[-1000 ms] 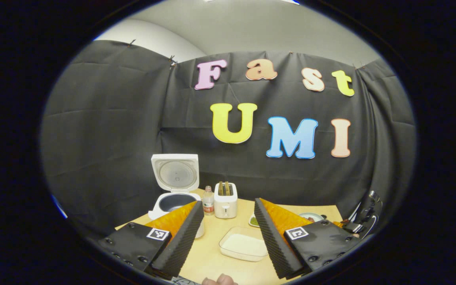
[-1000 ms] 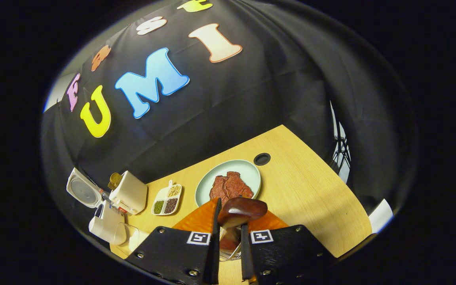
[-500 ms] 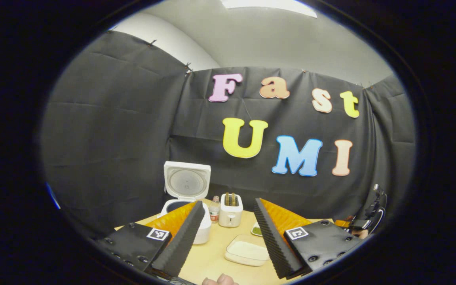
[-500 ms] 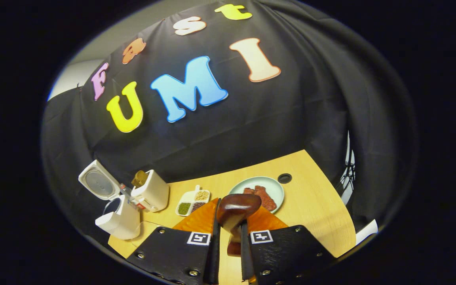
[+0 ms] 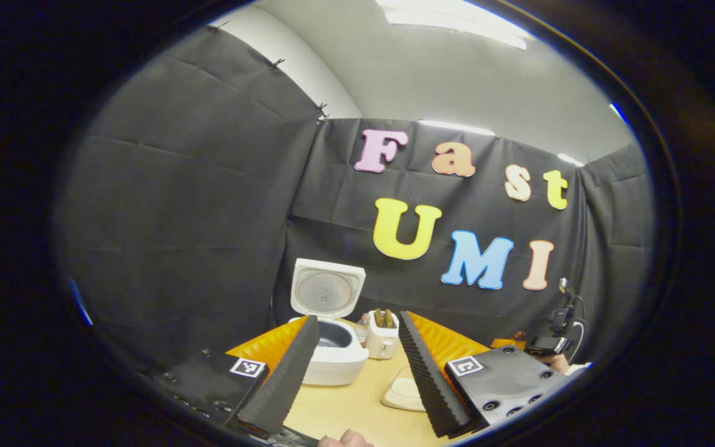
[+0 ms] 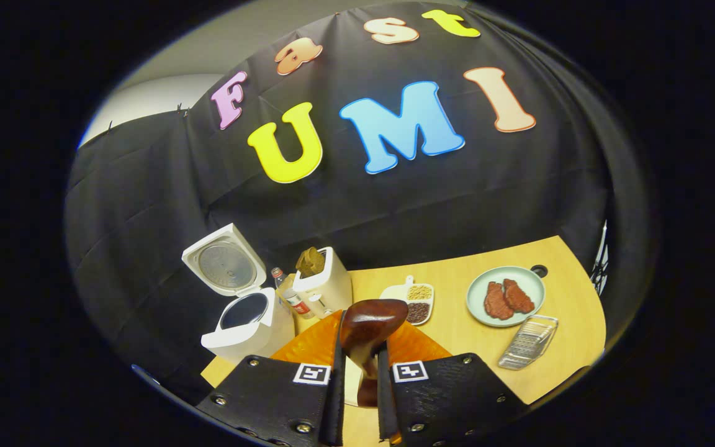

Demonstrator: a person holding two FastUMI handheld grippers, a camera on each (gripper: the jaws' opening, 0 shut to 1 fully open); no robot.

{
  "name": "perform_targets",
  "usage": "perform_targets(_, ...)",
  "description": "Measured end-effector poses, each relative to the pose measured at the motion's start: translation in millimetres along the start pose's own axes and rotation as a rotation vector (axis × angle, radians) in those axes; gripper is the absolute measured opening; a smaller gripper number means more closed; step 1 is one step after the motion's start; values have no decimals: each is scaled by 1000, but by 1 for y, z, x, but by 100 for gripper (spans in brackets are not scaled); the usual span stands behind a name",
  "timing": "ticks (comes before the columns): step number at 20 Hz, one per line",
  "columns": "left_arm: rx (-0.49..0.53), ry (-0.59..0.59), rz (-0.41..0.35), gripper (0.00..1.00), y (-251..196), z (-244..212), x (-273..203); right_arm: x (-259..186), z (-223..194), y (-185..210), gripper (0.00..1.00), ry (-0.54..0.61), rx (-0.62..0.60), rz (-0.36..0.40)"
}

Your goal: Close the left gripper, press the button to open the rice cooker; take a wooden spoon from the chopstick holder with the right hand, scoop a spoonful of rice and pour it into the rice cooker, then put the wooden spoon back into the chopstick holder.

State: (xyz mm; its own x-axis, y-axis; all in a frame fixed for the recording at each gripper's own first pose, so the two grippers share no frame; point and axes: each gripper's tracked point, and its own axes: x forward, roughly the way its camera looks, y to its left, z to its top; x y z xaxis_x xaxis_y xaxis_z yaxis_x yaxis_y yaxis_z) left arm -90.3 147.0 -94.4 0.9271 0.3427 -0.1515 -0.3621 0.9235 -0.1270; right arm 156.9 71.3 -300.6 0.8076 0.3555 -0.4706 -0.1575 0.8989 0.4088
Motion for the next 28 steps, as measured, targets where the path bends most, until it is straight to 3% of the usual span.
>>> perform_targets(4, -7, 8, 43, 89, 29, 6, 6, 44, -39, 19, 22, 91, -68, 8)
perform_targets(9, -2, 24, 115, 89, 43, 3, 22, 95, -81, 3, 22, 188, -158, -1)
perform_targets(16, 14, 92, 186, 89, 35, -26, 47, 119, -117, -7, 22, 257, -253, 43)
perform_targets(22, 24, 91, 211, 89, 25, -28, 50, 124, -136, 25, 22, 304, -164, 130)
perform_targets(28, 35, 75, 253, 91, 32, -22, 39, 132, -141, 42, 22, 348, 30, 197)
